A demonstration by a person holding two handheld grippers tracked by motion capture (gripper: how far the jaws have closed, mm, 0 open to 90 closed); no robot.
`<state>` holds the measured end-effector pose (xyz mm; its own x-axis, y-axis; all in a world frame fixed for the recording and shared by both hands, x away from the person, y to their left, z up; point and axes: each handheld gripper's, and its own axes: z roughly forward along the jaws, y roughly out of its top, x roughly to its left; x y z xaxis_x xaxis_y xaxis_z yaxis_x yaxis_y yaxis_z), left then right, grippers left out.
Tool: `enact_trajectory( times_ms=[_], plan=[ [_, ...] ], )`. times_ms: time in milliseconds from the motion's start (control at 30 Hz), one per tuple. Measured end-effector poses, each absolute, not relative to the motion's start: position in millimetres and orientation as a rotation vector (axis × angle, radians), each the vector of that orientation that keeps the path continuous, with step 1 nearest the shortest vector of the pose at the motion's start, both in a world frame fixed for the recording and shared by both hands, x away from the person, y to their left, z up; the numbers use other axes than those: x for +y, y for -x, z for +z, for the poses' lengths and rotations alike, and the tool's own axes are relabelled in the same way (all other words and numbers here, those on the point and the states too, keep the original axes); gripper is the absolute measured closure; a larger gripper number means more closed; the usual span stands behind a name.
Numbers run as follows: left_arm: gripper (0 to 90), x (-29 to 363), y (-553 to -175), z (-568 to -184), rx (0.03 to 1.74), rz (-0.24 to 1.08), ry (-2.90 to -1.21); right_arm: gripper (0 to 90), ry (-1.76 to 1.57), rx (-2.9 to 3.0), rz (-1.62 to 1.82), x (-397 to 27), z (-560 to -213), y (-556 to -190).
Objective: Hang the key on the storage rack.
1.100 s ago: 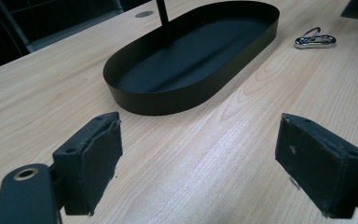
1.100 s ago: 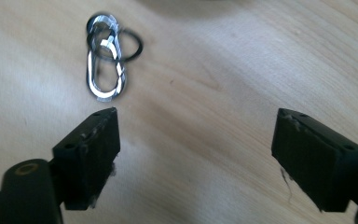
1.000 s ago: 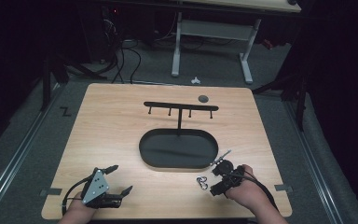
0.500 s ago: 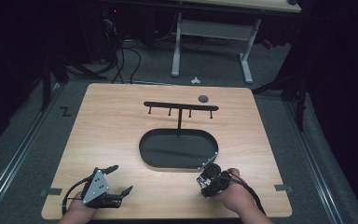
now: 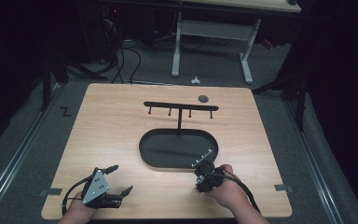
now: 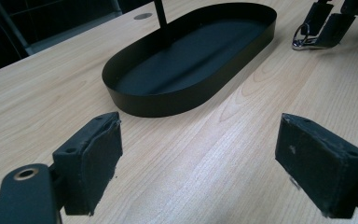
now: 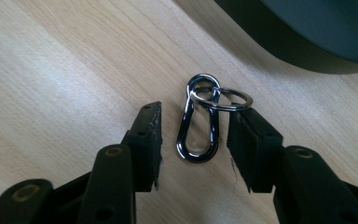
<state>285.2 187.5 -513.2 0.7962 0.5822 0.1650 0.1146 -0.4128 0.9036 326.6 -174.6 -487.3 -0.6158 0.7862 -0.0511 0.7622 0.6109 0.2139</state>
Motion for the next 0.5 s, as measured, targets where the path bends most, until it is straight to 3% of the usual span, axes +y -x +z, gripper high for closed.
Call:
enact_trajectory(
  times_ms=[233, 400, 500],
  plan=[
    [15.2, 188, -285, -513, 0.524, 0.57, -1.954, 48.0, -1.359, 2.73, 0.217, -174, -491, -338],
    [15.2, 187, -285, -513, 0.521, 0.568, -1.955, 48.9, -1.324, 2.783, 0.141, -172, -490, -344],
    [15.2, 187, -285, -513, 0.52, 0.565, -1.951, 54.5, -1.301, 2.829, 0.055, -168, -490, -348]
  ],
)
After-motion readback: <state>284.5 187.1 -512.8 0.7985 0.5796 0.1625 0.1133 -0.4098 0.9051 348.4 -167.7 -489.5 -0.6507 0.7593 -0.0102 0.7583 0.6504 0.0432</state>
